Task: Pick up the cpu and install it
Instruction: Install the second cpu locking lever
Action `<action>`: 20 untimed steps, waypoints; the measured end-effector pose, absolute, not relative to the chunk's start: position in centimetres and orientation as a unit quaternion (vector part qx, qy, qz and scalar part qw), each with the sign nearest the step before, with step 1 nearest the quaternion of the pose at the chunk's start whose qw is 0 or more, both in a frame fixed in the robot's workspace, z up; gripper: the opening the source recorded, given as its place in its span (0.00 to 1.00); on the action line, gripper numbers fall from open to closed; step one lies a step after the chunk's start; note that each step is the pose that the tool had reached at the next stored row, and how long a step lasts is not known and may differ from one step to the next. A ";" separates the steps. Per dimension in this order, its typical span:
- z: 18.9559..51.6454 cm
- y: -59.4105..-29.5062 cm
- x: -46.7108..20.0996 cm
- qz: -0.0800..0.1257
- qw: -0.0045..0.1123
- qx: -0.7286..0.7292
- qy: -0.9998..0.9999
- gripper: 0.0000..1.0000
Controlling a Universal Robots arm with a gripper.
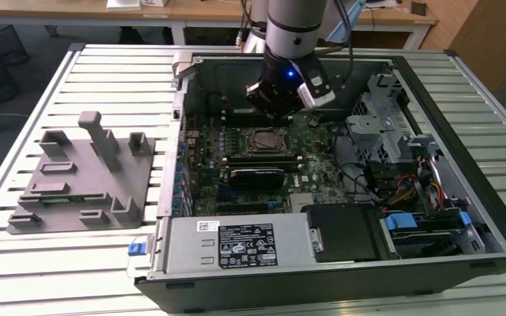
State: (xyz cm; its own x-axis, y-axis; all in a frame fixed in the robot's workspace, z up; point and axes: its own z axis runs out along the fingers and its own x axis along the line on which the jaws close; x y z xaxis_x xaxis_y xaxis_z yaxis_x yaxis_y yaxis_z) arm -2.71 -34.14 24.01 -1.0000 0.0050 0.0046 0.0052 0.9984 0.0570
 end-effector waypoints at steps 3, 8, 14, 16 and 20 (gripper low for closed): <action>24.0 -34.6 -2.7 -0.028 0.002 -0.003 -1.000 0.11; 24.3 -34.7 -2.7 -0.028 0.002 -0.003 -1.000 0.11; 24.8 -34.9 -2.7 -0.029 0.002 -0.002 -1.000 0.11; 24.8 -35.3 -2.7 -0.029 0.002 -0.002 -1.000 0.11; 24.8 -36.1 -2.7 -0.029 0.002 -0.003 -1.000 0.11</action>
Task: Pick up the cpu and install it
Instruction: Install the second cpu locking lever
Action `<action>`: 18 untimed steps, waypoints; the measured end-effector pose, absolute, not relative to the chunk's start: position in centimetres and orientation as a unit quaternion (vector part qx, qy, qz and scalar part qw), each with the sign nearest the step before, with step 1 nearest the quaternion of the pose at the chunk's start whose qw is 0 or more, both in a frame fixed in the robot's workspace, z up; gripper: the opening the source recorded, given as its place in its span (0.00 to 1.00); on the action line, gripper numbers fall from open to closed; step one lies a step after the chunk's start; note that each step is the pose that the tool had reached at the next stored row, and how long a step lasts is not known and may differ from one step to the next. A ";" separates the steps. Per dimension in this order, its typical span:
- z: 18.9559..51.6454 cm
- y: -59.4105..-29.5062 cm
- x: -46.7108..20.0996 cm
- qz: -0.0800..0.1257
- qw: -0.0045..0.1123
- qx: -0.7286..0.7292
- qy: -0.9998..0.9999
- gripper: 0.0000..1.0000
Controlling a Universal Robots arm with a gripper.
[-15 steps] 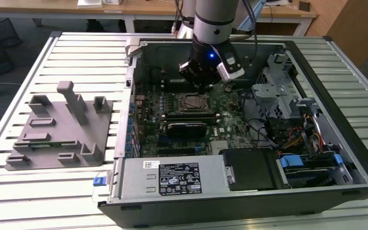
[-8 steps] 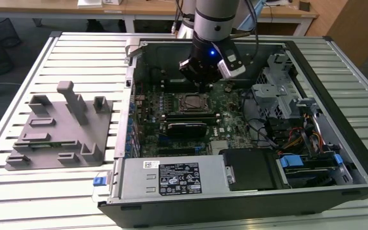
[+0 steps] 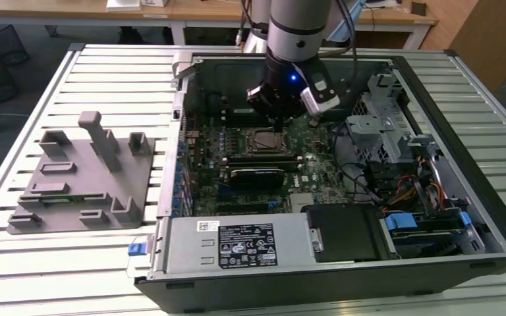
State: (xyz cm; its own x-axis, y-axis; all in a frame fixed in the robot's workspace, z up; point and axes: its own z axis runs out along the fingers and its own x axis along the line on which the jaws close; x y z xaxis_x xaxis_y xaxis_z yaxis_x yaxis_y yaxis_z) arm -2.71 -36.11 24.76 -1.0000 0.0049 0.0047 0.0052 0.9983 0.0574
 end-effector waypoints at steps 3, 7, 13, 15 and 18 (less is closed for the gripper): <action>24.8 -36.7 -2.7 -0.029 0.002 -0.003 -1.000 0.11; 24.8 -37.4 -2.9 -0.029 0.002 -0.003 -1.000 0.11; 24.8 -37.6 -4.0 -0.029 0.002 -0.003 -1.000 0.11; 24.8 -37.7 -4.2 -0.029 0.002 -0.003 -1.000 0.11; 24.7 -38.0 -4.2 -0.029 0.002 -0.002 -1.000 0.11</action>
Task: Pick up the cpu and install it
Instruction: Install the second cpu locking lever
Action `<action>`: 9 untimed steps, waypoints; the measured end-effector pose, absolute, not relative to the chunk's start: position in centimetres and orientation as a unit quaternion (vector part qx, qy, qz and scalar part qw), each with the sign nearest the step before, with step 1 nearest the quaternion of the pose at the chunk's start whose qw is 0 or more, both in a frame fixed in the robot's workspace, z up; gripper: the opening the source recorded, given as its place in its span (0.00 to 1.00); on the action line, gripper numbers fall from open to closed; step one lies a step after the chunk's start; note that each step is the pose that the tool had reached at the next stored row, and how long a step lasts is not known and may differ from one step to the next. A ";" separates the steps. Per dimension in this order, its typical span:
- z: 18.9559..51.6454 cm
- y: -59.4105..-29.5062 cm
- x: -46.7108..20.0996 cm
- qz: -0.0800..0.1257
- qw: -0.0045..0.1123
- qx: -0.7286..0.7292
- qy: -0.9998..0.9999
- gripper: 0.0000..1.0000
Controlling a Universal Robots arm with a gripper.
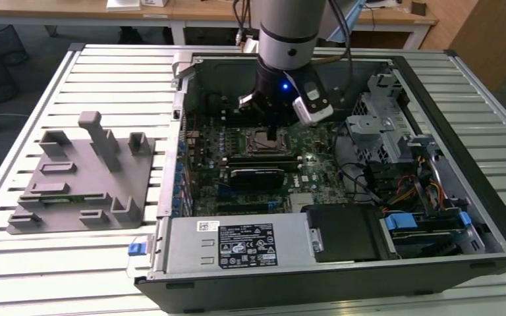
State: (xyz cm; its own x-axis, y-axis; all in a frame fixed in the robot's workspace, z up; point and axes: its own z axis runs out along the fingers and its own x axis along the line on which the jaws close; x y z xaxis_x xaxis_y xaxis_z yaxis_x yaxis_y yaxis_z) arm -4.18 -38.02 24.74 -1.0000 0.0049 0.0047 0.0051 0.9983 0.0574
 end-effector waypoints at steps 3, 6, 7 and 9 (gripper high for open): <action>24.7 -38.3 -4.2 -0.029 0.002 -0.003 -1.000 0.11; 24.6 -38.4 -4.7 -0.029 0.002 -0.003 -1.000 0.11; 24.6 -38.4 -4.9 -0.029 0.002 -0.003 -1.000 0.11; 24.6 -38.5 -5.3 -0.029 0.002 -0.003 -1.000 0.11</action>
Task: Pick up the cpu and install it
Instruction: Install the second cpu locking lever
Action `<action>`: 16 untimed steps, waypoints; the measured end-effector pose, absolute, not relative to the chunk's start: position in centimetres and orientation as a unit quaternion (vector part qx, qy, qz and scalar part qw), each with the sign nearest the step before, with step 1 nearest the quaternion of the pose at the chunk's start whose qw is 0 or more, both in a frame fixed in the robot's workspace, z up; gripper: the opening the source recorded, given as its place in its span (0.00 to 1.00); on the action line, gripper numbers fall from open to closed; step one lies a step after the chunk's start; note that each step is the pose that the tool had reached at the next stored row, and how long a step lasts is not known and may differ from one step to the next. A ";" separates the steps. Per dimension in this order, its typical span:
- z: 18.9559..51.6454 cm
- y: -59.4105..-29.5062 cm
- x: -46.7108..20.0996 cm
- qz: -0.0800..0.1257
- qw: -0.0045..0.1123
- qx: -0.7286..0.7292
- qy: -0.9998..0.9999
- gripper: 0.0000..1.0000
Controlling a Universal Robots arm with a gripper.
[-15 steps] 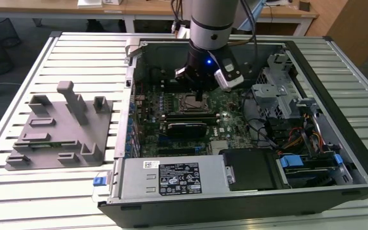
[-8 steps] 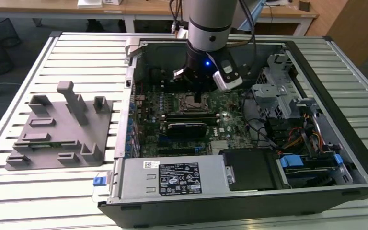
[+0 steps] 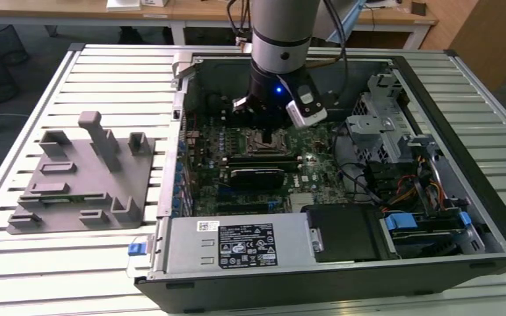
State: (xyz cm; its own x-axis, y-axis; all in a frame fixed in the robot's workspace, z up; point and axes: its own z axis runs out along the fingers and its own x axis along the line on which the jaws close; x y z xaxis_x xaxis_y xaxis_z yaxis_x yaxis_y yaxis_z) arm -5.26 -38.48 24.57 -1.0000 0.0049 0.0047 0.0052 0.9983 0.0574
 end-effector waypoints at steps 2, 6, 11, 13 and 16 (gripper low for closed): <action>24.5 -38.5 -5.5 -0.029 0.002 -0.003 -1.000 0.11; 24.2 -38.7 -5.5 -0.029 0.004 -0.003 -1.000 0.11; 23.8 -38.8 -5.5 -0.029 0.006 -0.003 -1.000 0.11; 23.7 -38.8 -5.7 -0.029 0.006 -0.003 -1.000 0.11; 23.4 -38.8 -5.8 -0.029 0.006 -0.003 -1.000 0.11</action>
State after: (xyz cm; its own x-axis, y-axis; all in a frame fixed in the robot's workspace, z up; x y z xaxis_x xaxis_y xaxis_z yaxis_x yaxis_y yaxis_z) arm -5.85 -38.76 23.43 -0.9999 0.0050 0.0117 0.0056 0.9983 0.0574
